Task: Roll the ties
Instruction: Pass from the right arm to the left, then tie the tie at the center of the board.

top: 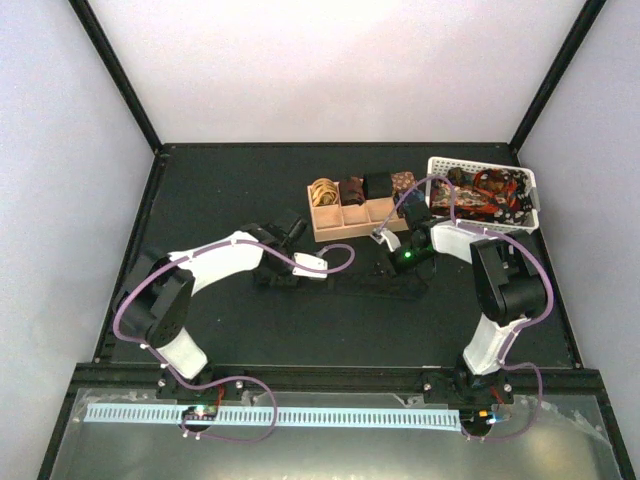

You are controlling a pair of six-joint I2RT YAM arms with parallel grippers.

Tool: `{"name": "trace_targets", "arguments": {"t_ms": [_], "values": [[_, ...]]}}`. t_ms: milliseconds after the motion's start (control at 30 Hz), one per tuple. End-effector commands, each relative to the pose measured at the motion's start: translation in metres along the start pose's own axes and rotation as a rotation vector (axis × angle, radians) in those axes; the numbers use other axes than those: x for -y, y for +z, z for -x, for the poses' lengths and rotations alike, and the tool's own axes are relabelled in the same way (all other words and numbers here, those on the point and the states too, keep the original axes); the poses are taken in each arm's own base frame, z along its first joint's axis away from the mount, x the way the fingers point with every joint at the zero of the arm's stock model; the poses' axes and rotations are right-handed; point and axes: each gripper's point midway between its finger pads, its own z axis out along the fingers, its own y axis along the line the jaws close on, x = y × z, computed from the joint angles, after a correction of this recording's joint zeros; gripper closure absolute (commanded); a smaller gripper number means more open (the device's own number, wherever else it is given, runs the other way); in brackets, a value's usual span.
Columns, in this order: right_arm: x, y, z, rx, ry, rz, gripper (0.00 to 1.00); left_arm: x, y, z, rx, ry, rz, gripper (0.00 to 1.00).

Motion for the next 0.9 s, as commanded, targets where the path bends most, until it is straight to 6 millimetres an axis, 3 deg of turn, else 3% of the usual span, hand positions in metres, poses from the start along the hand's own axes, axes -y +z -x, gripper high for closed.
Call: {"name": "trace_targets", "arguments": {"t_ms": [0, 200, 867], "values": [[0.01, -0.003, -0.003, -0.027, -0.007, -0.068, 0.71, 0.0, 0.0, -0.013, -0.089, 0.039, -0.039, 0.98], [0.015, 0.001, -0.009, -0.064, 0.014, -0.069, 0.72, -0.003, 0.005, -0.005, -0.095, 0.01, -0.09, 0.98], [0.024, 0.013, -0.016, -0.13, 0.066, -0.048, 0.73, 0.013, 0.029, 0.027, -0.065, -0.001, -0.194, 0.98]]}}
